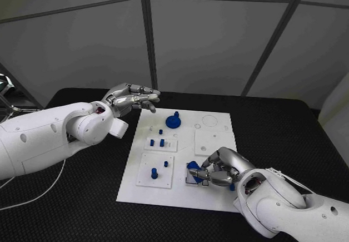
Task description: Assemble the parts on the task board
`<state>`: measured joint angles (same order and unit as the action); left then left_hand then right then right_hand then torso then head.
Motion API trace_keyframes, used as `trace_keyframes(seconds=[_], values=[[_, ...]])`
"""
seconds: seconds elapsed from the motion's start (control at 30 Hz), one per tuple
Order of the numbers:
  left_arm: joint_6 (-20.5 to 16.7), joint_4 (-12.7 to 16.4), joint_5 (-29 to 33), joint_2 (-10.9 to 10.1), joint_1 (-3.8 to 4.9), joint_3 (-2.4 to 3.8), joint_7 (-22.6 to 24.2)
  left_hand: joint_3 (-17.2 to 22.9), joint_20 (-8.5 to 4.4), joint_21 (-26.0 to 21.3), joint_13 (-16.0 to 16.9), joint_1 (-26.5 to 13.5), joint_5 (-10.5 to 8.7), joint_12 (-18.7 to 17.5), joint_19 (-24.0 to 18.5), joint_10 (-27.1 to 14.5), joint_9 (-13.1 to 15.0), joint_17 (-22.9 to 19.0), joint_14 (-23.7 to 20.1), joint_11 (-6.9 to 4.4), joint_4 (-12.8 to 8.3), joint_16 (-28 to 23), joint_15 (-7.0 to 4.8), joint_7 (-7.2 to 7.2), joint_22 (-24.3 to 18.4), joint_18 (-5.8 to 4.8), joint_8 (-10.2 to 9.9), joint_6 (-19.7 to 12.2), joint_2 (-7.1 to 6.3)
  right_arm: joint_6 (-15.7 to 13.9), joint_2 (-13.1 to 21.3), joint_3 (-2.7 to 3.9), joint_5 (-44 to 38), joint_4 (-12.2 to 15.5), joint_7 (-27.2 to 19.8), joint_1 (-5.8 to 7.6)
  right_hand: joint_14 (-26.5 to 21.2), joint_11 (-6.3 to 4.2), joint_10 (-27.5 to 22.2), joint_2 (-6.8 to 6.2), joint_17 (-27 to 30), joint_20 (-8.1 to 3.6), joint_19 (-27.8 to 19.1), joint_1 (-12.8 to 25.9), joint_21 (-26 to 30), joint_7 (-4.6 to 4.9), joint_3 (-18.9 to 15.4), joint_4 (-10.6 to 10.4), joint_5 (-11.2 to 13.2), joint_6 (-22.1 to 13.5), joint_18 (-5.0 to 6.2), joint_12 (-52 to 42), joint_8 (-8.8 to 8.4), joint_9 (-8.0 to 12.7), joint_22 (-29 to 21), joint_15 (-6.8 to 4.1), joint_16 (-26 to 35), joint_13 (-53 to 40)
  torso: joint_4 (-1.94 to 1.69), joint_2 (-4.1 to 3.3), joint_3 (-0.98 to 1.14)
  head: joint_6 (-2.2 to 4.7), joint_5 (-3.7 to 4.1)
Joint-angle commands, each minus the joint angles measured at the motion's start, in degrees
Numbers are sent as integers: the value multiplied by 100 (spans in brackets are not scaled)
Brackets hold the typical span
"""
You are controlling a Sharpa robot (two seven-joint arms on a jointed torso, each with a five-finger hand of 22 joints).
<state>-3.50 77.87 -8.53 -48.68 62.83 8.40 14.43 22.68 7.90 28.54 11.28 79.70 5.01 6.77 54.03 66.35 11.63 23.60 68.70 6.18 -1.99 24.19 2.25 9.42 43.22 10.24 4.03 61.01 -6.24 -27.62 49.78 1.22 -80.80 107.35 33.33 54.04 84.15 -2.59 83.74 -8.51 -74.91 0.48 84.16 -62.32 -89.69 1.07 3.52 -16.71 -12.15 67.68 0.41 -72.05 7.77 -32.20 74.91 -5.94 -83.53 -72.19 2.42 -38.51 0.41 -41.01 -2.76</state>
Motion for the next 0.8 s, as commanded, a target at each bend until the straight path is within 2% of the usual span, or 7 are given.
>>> trace_keyframes(seconds=[0.03, 0.2, 0.37, 0.4, 0.5, 0.63, 0.8], values=[[68, 12, 24, 2, 10, 4, 12, -26, 35, -27, -9, -15, -26, -12, 10, -35, 10, -9, 23, -8, 6, -34, 2, 7, -6, 10, -19, -32, 44, 155, -43, 5, 35, -36, 109, 10, 324, -16, -33, -8, -190, -39, 584, 64, -31, 28, -11, -23, -3, 27, -41, 36, -24, -9, 1509, -41, 21, 11, 6, 3, 3, 0, -10], [70, 12, 24, 6, 10, 3, 7, -26, 35, -27, -9, -15, -26, -12, 10, -35, 10, -9, 23, -8, 6, -34, 2, 7, -6, 10, -19, -32, 44, 203, -104, 6, 27, -90, 162, 11, 315, -18, -49, -95, -150, -43, 584, 151, -30, 26, -40, -22, 70, 34, -41, 89, -46, -50, 1509, -44, 46, 42, 7, 5, 2, -3, -11], [70, 15, 24, 1, 10, 3, 4, -26, 35, -27, -9, -15, -26, -12, 10, -35, 10, -9, 23, -8, 6, -34, 2, 7, -6, 10, -19, -32, 44, 105, -121, 6, -104, -135, 295, 11, 303, -7, -72, -232, -94, -40, 567, 421, 2, 34, -407, -29, 490, 17, -30, 169, -101, -131, 1476, -41, 86, 79, 8, 7, 1, -4, -11], [69, 16, 24, -2, 10, 3, 3, -26, 35, -27, -9, -15, -26, -12, 10, -35, 10, -9, 23, -8, 6, -34, 2, 7, -6, 10, -19, -32, 44, 76, -120, 6, -138, -143, 322, 11, 301, -5, -75, -208, -84, -36, 563, 483, 11, 39, -718, -37, 492, 12, -28, 186, -118, -159, 1467, -40, 94, 82, 8, 7, 2, -3, -8], [65, 18, 24, -10, 10, 2, 1, -26, 35, -27, -9, -15, -26, -12, 10, -35, 10, -9, 23, -8, 6, -34, 2, 7, -6, 10, -19, -32, 44, 43, -117, 6, -210, -154, 358, 12, 298, -1, -84, -206, -63, -35, 553, 495, 29, 45, -1054, -34, 505, 2, -22, 223, -150, -206, 1449, -33, 111, 95, 9, 6, 2, -1, -9], [62, 19, 24, -15, 10, 2, -1, -31, 35, -33, -9, -15, -25, -13, 10, -37, 11, -8, 24, -9, 2, -41, 2, 6, -11, 11, -19, -34, 41, 70, -119, 6, -261, -135, 335, 11, 295, -1, -89, -173, -46, -34, 553, 443, 30, 44, -1087, -30, 477, 9, -22, 244, -158, -229, 1448, -32, 123, 105, 6, 6, 4, 4, -10], [62, 21, 24, -18, 10, 2, -1, -30, 34, -34, -9, -9, -24, -13, 11, -37, 11, -8, 24, -10, -4, -44, 0, 6, -13, 12, -19, -35, 41, 265, -129, 6, -354, -80, 299, 11, 301, -11, -80, -65, -61, -37, 565, -17, 8, 30, -1017, -4, 175, 63, -29, 256, -177, -315, 1471, -39, 122, 83, 12, 6, 4, 3, -11]])
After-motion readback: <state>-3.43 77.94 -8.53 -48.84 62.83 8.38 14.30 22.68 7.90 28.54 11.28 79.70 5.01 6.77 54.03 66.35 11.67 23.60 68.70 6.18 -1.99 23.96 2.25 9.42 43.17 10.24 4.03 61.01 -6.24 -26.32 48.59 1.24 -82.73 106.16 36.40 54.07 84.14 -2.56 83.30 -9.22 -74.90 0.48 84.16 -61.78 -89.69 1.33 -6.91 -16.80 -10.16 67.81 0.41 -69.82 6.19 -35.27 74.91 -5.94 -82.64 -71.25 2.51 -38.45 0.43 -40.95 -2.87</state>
